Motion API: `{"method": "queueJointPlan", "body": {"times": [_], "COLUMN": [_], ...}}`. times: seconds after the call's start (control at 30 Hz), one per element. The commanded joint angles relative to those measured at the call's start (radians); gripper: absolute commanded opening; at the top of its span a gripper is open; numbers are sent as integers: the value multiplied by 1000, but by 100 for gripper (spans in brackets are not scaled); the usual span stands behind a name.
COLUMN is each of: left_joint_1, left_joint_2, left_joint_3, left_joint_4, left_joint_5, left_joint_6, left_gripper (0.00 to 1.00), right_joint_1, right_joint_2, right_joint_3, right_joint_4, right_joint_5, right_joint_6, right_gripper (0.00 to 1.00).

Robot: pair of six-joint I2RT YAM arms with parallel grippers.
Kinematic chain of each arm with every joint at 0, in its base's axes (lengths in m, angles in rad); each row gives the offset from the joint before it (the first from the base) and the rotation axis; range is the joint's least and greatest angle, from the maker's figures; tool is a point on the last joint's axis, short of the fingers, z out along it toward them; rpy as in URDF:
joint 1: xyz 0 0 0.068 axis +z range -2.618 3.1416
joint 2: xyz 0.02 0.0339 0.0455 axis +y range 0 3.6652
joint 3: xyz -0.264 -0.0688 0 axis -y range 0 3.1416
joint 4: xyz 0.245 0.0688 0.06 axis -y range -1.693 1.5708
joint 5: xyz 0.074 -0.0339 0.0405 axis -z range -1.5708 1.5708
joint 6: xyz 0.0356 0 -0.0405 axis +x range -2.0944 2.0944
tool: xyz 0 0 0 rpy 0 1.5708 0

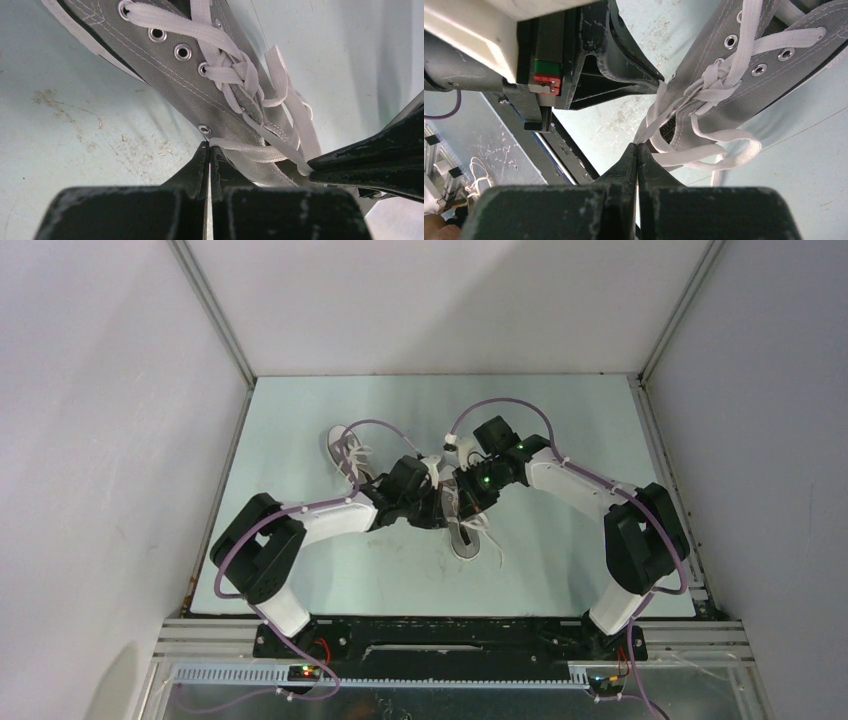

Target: Tie the shoes

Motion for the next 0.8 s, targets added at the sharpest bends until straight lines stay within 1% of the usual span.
{"method": "queueJointPlan", "body": {"times": [0.0, 0.1, 0.23, 0.47, 0.53, 0.63, 0.7, 0.73, 0.77], "left_joint_1": [-3, -5, -5, 5, 15, 24, 27, 29, 31], "left_joint_2": [-5, -12, -21, -23, -22, -22, -24, -25, -26], "left_joint_3": [34, 34, 33, -1, -19, -39, -51, -56, -60], "left_joint_4": [25, 45, 60, 127, 150, 164, 181, 184, 186], "left_joint_5": [-5, 11, 38, 83, 96, 97, 99, 100, 100], "left_joint_6": [-17, -35, -52, -76, -83, -80, -84, -85, -84], "left_gripper": [0, 0, 0, 0, 0, 0, 0, 0, 0], "right_joint_1": [5, 14, 30, 33, 38, 43, 43, 47, 49], "right_joint_2": [-30, -24, 3, 68, 68, 58, 50, 46, 41], "right_joint_3": [34, 33, 30, -23, -46, -71, -80, -84, -87], "right_joint_4": [-19, -16, 0, 113, 160, 181, 179, 170, 164], "right_joint_5": [-67, -121, -137, -103, -102, -83, -67, -56, -43], "right_joint_6": [23, 45, 77, 197, 222, 237, 238, 236, 232], "right_gripper": [0, 0, 0, 1, 4, 9, 11, 13, 18]}}
